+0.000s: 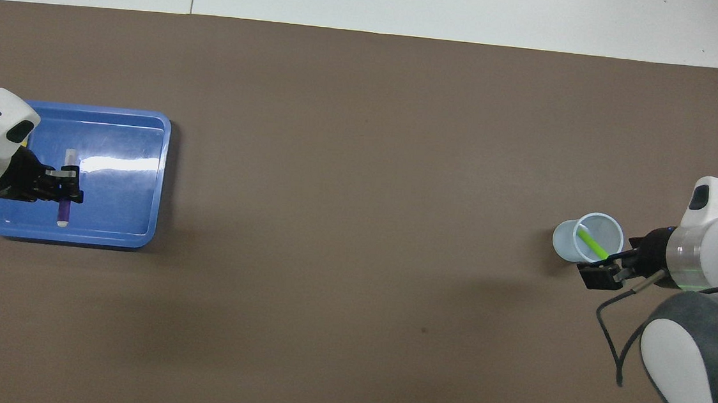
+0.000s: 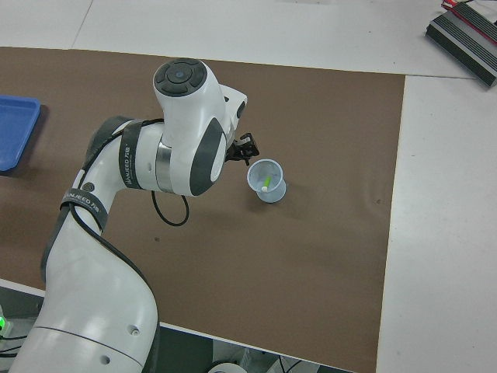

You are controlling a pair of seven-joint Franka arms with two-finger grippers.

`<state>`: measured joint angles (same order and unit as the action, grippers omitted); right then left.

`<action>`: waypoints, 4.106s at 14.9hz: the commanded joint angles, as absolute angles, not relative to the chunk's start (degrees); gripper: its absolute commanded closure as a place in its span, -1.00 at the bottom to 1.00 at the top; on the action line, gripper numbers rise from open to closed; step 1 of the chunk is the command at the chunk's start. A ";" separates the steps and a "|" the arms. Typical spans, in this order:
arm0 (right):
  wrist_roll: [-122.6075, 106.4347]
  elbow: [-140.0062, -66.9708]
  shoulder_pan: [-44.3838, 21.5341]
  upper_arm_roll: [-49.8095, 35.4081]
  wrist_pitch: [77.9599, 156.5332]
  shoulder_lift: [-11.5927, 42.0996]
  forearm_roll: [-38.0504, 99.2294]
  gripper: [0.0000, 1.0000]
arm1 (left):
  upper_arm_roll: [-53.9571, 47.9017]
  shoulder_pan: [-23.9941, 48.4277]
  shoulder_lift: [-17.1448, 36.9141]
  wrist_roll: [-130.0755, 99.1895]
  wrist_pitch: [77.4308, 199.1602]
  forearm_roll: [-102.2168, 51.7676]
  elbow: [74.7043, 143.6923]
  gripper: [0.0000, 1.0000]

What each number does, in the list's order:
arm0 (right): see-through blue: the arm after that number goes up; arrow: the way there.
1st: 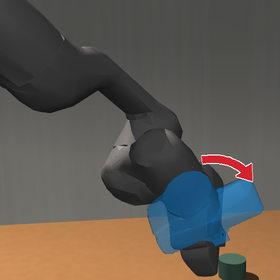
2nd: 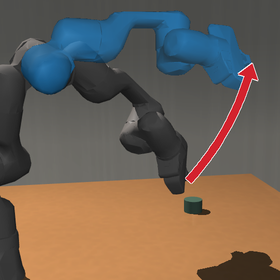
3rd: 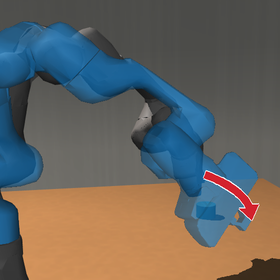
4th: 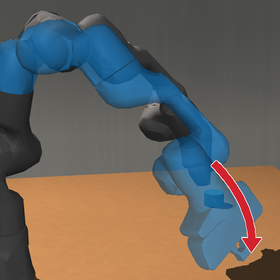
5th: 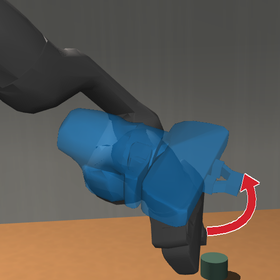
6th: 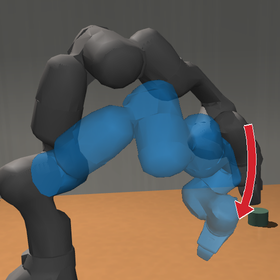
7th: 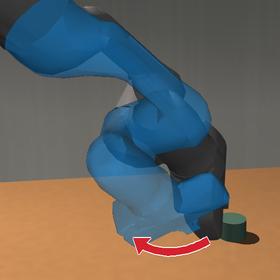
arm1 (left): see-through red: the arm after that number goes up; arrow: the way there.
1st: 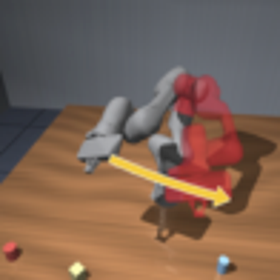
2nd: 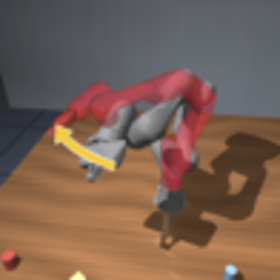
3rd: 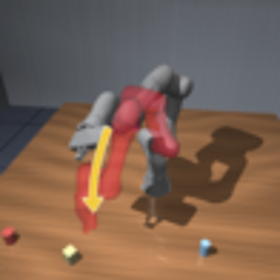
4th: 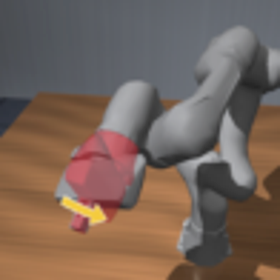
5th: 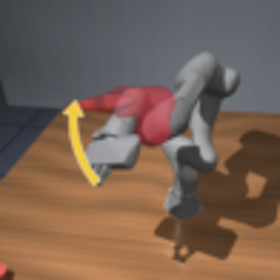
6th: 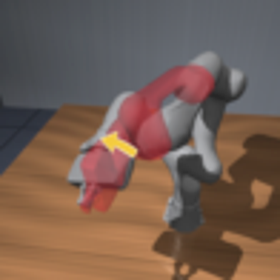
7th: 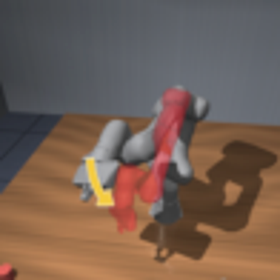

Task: Right arm passes pens to left for tray arrangement
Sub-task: 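Lower the purple pen into the blue tray with the left gripper, then open the left gripper and lift it off the tray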

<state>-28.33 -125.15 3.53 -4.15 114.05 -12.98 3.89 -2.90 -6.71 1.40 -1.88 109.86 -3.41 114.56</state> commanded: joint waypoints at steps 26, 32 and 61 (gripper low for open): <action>-27.42 -132.89 8.79 -4.83 126.91 -6.42 -5.01 -0.90 | -3.69 -15.64 20.92 11.25 132.19 3.69 110.31 -1.00; -27.42 -132.89 8.70 -4.92 126.91 -6.33 -5.36 -0.59 | -3.69 -14.77 18.73 6.79 124.29 -0.43 107.40 -1.00; -27.51 -126.04 7.91 -5.01 115.06 -7.03 -6.50 1.00 | -4.22 15.11 -0.96 -66.24 106.52 -24.34 110.30 -1.00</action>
